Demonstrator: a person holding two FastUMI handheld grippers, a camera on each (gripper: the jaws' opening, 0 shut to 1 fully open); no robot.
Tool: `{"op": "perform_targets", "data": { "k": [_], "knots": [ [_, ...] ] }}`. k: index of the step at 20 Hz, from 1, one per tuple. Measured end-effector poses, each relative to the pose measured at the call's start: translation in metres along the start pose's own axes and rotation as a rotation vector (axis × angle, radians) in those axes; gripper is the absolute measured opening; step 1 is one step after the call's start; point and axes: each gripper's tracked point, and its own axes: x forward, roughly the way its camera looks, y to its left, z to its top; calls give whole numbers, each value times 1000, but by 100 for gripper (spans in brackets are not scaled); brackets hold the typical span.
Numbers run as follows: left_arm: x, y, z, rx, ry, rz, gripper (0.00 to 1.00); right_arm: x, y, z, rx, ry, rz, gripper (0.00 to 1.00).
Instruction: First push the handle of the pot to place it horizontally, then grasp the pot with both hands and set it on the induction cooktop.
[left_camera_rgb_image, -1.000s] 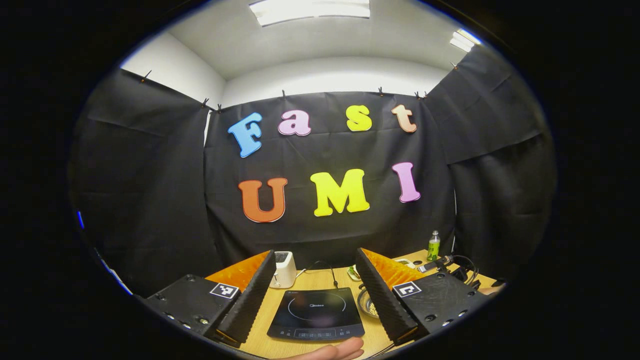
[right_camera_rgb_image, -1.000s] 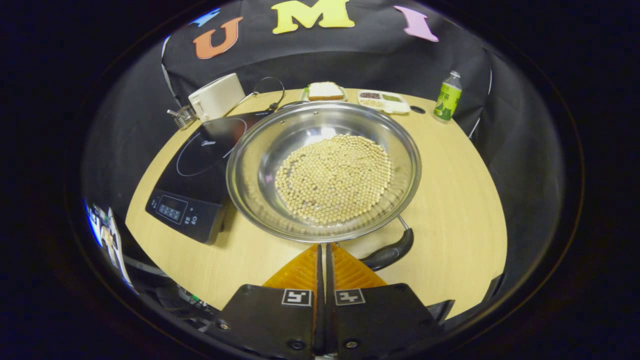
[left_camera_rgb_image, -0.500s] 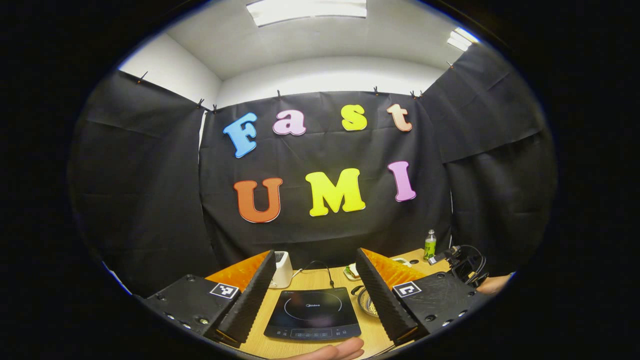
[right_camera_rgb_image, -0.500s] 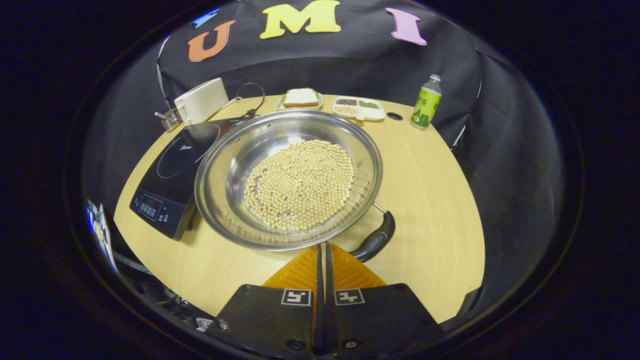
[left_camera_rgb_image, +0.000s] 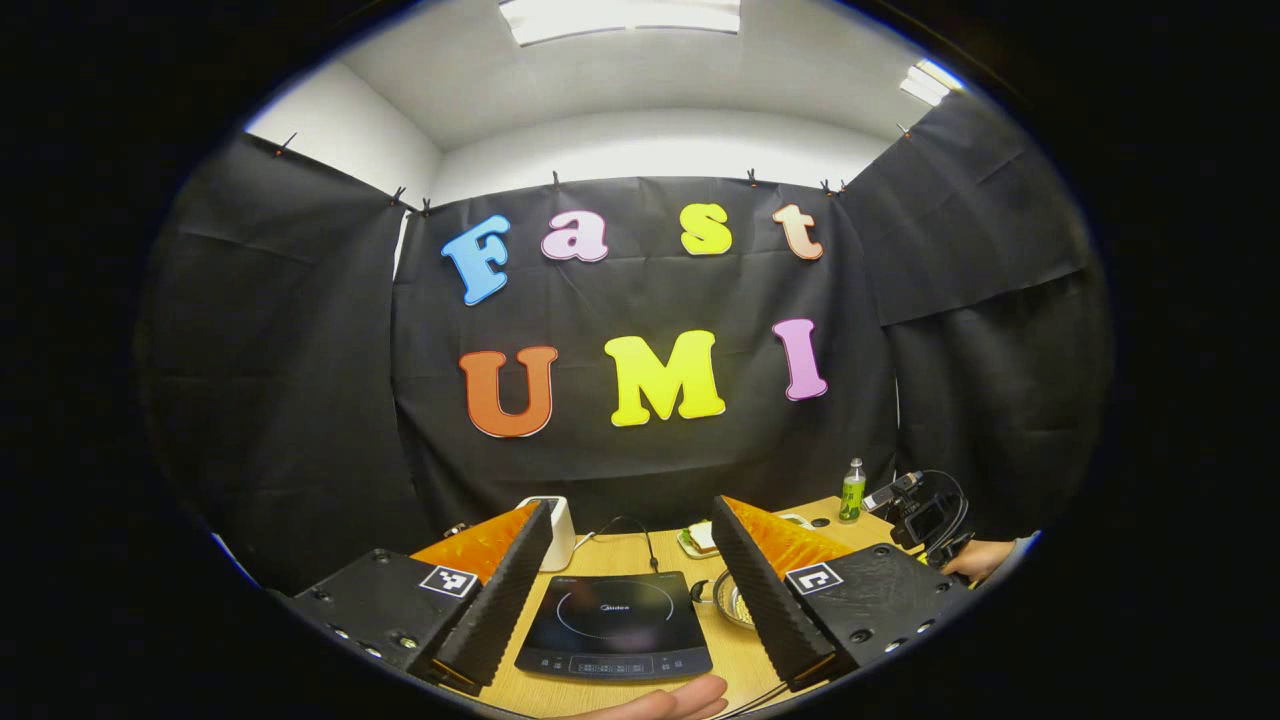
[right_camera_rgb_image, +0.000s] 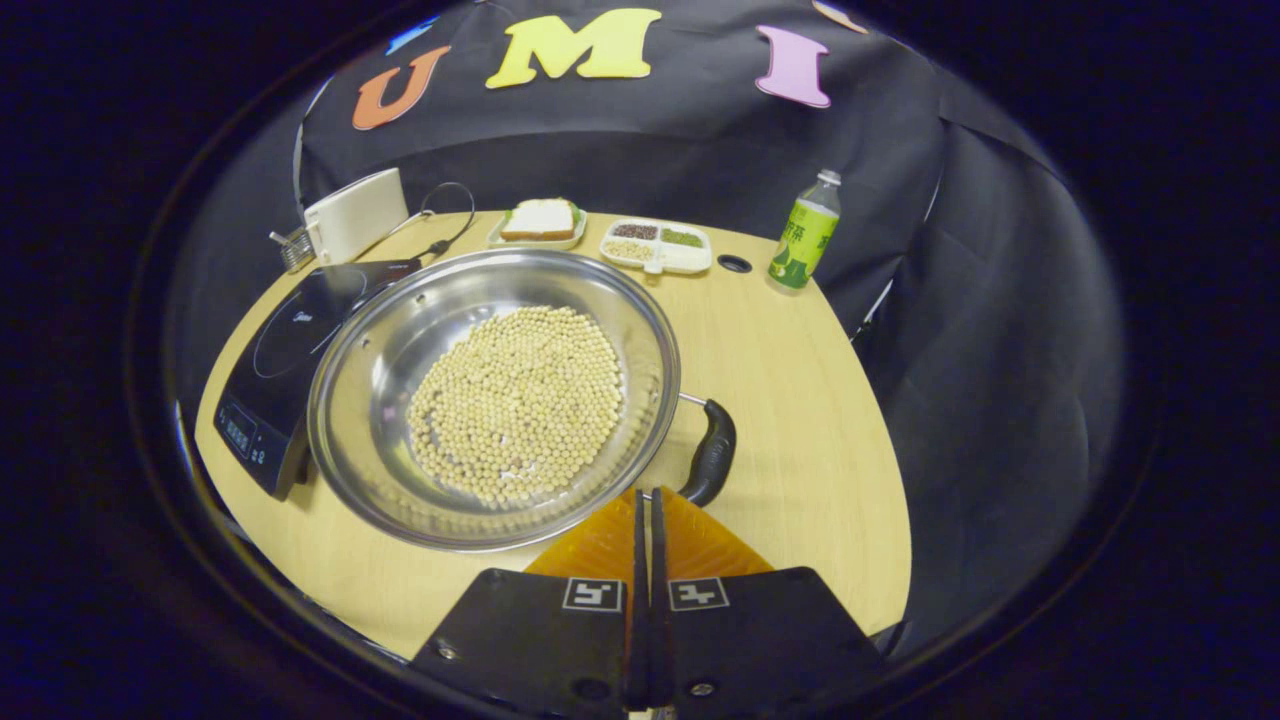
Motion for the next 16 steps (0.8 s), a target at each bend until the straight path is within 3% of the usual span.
{"op": "perform_targets", "data": {
  "k": [2,5,16],
  "knots": [
    [7,-2,-8,-10,13,-4,96,7,-6,11,-12,-42,-5,0],
    [21,-6,-27,-18,46,-7,96,13,-11,32,-53,-128,-21,4],
    [99,-55,-112,-58,192,-107,96,36,-8,49,-45,-201,9,4]
  ]
}}
